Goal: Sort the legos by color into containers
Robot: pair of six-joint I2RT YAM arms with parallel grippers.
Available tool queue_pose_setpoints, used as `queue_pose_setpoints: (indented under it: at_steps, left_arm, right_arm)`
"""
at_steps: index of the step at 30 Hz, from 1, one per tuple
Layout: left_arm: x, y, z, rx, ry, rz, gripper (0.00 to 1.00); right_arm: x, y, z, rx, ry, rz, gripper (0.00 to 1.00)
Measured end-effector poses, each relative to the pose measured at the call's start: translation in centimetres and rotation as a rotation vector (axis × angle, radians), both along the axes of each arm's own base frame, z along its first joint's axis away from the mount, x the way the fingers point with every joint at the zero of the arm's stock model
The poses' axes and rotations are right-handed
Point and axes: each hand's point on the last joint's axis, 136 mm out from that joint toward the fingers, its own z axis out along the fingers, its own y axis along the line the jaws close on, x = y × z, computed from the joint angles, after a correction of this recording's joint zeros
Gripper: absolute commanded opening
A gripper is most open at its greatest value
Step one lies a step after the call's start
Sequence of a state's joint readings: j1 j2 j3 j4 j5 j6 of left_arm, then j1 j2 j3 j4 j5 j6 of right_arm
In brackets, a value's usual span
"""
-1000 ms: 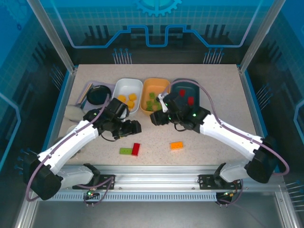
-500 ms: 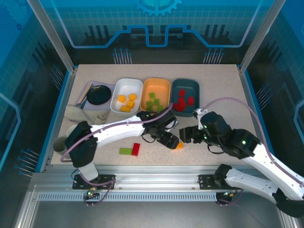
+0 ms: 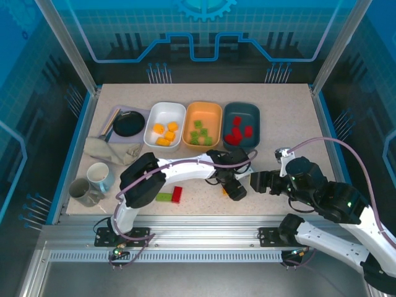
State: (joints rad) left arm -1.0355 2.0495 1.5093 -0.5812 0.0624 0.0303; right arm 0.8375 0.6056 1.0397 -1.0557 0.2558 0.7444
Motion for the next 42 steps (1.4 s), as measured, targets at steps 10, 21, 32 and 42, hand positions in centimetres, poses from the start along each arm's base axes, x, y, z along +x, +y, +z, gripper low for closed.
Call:
queue_pose_setpoints:
  at_steps: [10, 21, 32, 42]
  left_arm:
    - [0.0, 1.2, -2.3, 0.111, -0.041, 0.008, 0.65]
    - [0.8, 1.8, -2.9, 0.162, -0.089, 0.062, 0.25]
    - [1.7, 3.0, -1.8, 0.165, -0.074, 0.186, 0.19]
    - [12.5, 12.6, 10.2, -0.068, -0.125, 0.642, 0.21]
  right_arm:
    - [0.2, 0.1, -0.2, -0.013, 0.006, -0.005, 0.87]
    - [0.4, 0.3, 0.1, 0.0, -0.005, -0.004, 0.87]
    - [1.0, 1.5, 0.1, -0.01, -0.01, 0.037, 0.86]
    - [4.6, 8.0, 2.1, 0.086, -0.083, 0.197, 0.86]
